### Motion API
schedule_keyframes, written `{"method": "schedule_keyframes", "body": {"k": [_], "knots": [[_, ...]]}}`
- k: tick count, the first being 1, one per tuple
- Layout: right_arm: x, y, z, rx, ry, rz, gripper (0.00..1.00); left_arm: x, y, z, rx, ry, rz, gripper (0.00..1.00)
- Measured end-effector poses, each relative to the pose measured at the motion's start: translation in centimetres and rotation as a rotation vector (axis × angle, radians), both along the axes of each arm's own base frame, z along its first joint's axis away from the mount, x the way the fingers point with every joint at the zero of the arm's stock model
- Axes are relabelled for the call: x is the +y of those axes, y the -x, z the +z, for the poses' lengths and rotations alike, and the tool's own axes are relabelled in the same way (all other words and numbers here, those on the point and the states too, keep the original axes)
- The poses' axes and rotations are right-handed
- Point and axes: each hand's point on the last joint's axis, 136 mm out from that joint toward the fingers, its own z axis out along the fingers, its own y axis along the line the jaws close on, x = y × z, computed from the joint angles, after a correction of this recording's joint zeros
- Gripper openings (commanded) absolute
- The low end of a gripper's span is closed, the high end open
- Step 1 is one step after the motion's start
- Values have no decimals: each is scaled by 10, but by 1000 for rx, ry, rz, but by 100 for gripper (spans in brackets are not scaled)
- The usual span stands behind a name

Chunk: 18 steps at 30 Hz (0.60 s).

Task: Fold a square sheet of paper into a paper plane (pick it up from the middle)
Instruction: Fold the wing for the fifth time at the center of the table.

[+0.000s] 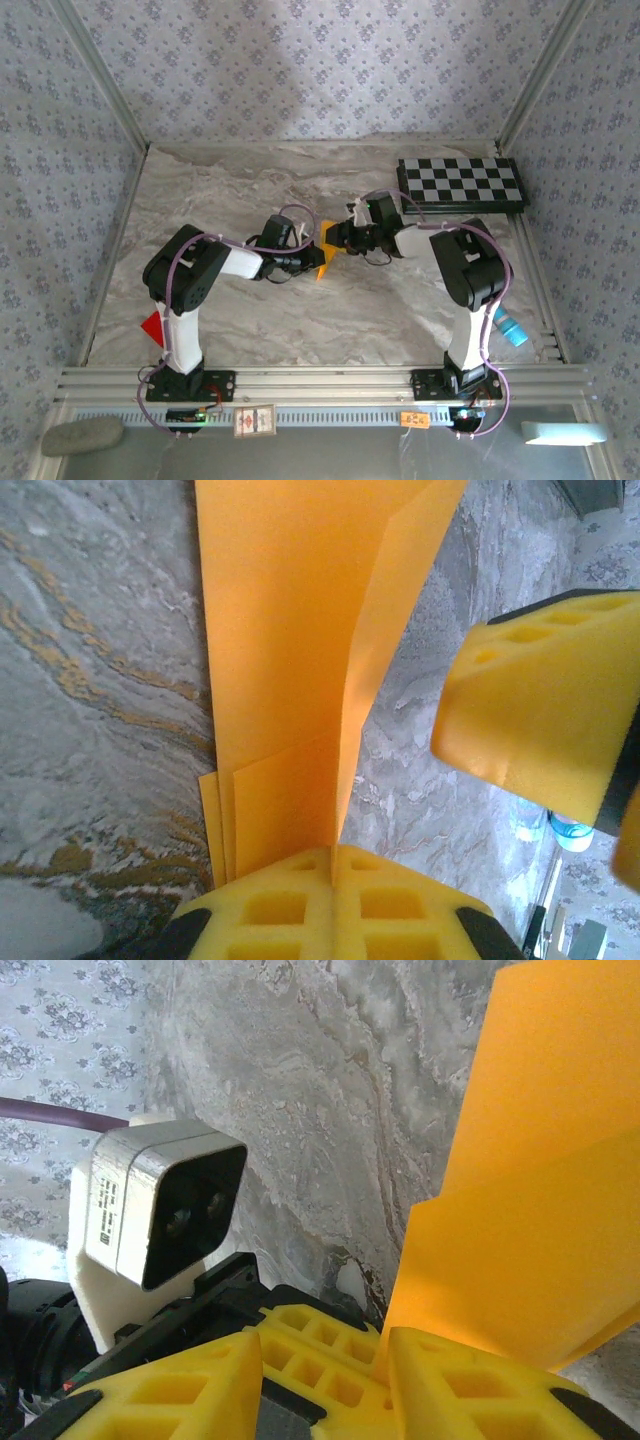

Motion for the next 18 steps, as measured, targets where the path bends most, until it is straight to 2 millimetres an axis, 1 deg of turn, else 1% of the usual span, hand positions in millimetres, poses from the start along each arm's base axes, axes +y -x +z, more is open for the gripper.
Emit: {"method": "schedule_keyframes", "body": {"k": [8, 12, 18], "knots": [[2, 4, -22, 46, 23, 10, 39, 0, 0, 0, -1, 1, 0, 2], [6, 2, -23, 51, 26, 15, 38, 0, 0, 0, 0, 1, 1, 4], [6, 0, -27, 65, 49, 11, 38, 0, 0, 0, 5, 2, 5, 8]]}}
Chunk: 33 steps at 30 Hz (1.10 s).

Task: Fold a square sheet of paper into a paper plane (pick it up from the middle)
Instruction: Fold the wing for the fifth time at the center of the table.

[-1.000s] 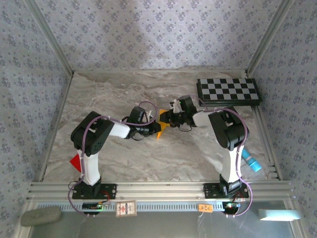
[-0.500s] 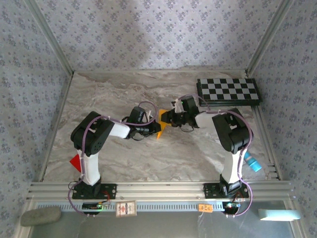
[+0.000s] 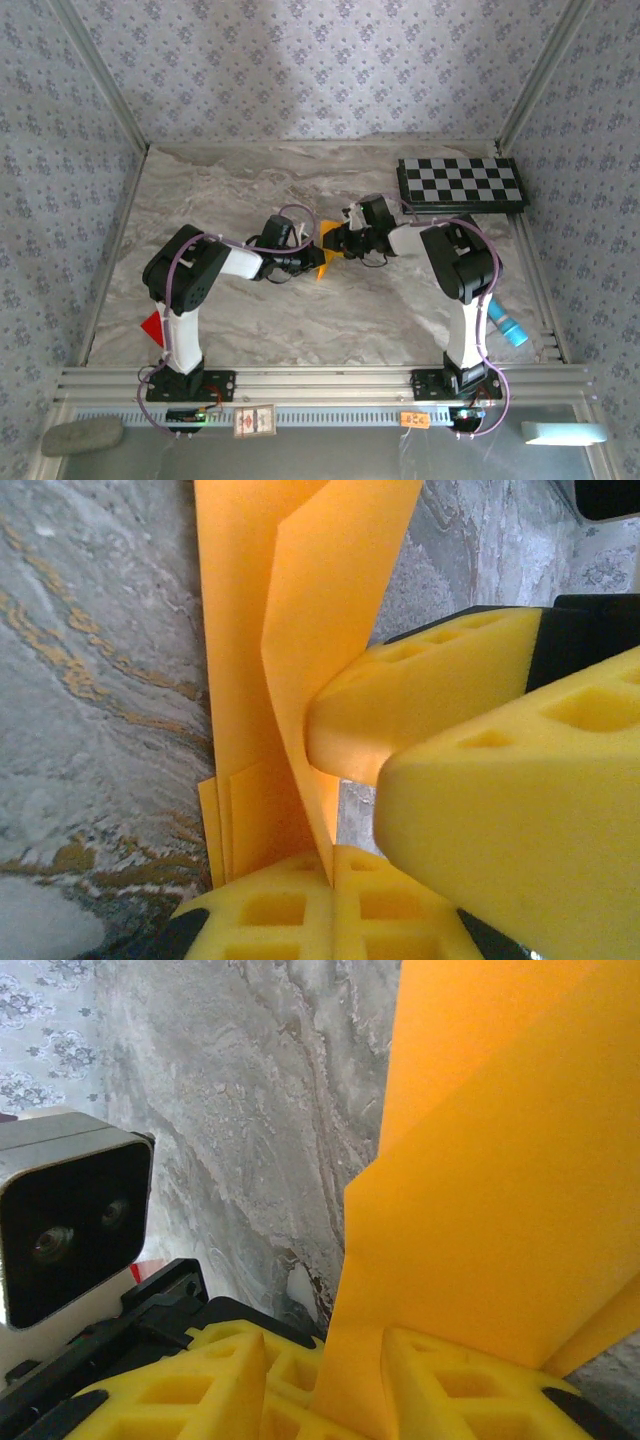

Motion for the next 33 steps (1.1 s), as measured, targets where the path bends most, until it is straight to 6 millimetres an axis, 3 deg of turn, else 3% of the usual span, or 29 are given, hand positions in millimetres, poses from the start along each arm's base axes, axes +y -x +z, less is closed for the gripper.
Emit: {"method": "schedule_keyframes", "body": {"k": [7, 23, 30, 33], "knots": [[-1, -2, -2, 2, 33, -5, 37, 2, 1, 4, -1, 2, 11, 18], [-1, -2, -5, 24, 62, -10, 35, 14, 16, 1, 47, -28, 34, 11], [-2, -3, -7, 39, 81, -16, 33, 25, 23, 5, 77, -79, 52, 20], [-2, -3, -8, 45, 91, -18, 31, 32, 24, 18, 58, -111, 74, 20]]}}
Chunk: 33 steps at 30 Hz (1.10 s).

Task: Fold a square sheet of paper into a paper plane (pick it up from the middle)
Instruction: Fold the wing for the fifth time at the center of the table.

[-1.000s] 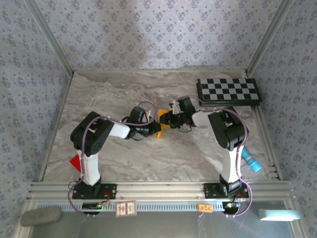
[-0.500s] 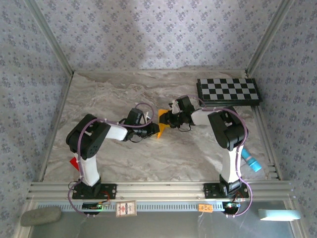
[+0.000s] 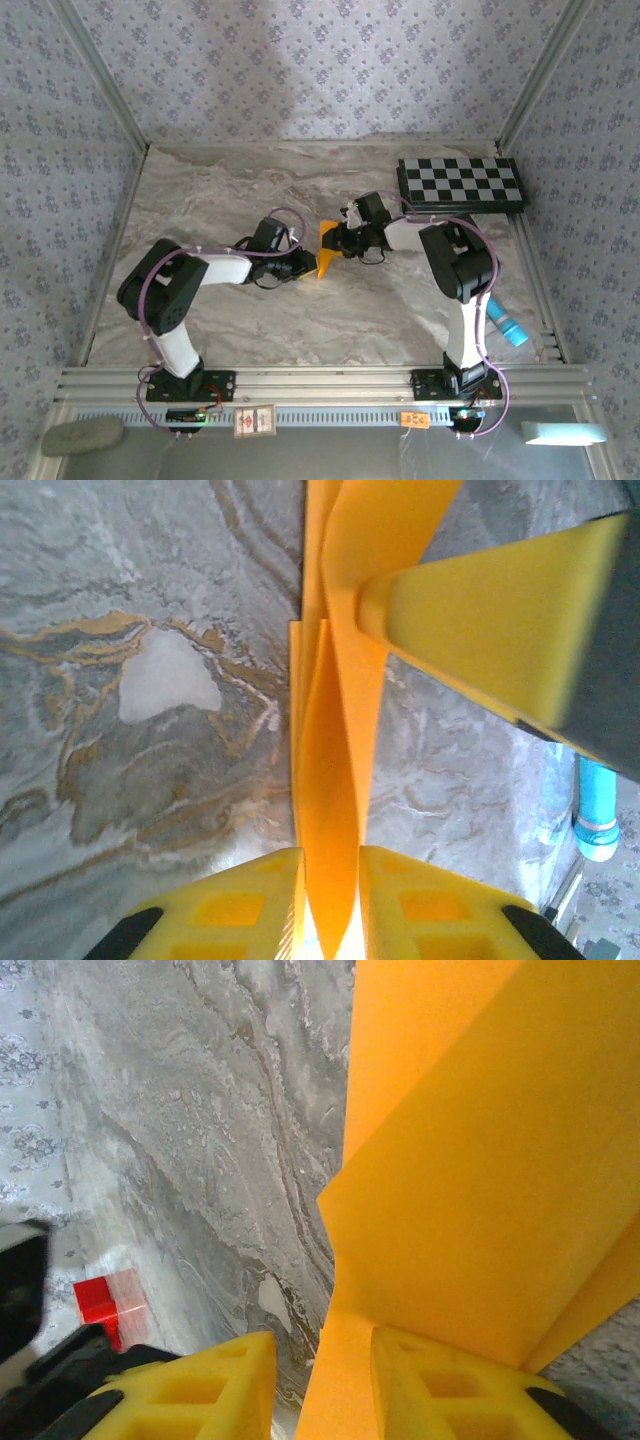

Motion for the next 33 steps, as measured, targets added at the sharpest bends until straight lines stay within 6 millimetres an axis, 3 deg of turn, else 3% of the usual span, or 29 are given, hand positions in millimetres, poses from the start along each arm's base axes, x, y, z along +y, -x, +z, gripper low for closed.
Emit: {"method": "schedule_keyframes", "body": {"k": [4, 10, 18, 33], "knots": [[-1, 0, -2, 8, 13, -3, 27, -1, -3, 20, -44, 18, 6, 15], [-2, -1, -4, 17, 25, -6, 25, -21, -3, 25, -49, 40, -40, 9], [-2, 0, -5, 21, 27, -6, 25, -37, -13, 16, -26, 41, -63, 7], [-2, -1, -5, 22, 28, -6, 24, -35, -10, -10, 38, -4, -62, 6]]}}
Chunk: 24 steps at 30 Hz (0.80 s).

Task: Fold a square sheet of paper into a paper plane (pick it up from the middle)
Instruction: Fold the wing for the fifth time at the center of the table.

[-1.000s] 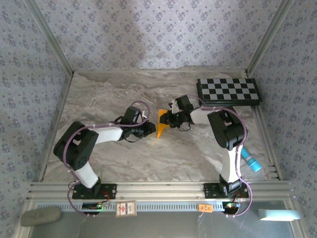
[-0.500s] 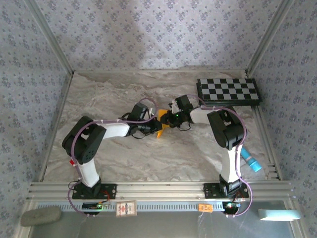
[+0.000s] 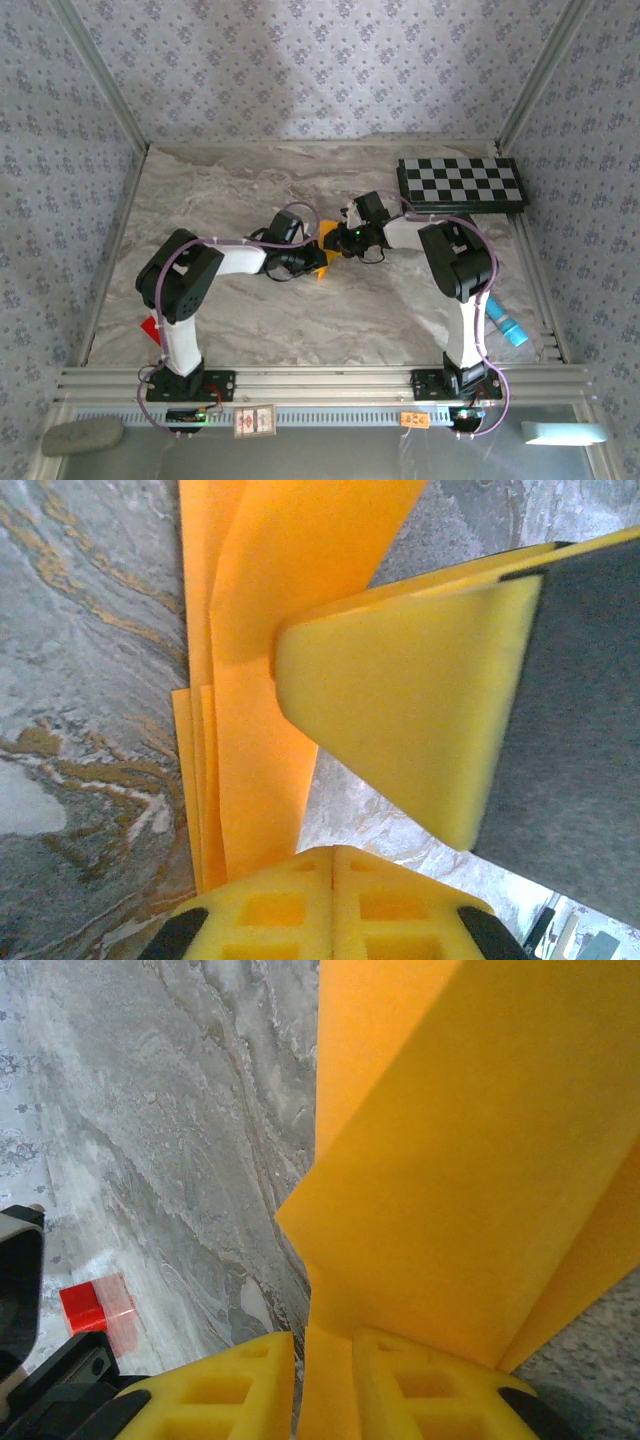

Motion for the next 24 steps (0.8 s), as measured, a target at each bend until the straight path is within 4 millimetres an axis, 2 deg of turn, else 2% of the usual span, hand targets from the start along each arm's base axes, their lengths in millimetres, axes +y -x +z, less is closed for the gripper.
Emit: {"method": "schedule_keyframes", "body": {"k": [24], "knots": [[-2, -1, -4, 36, 36, -9, 19, -1, 5, -6, 21, -12, -3, 2]]}}
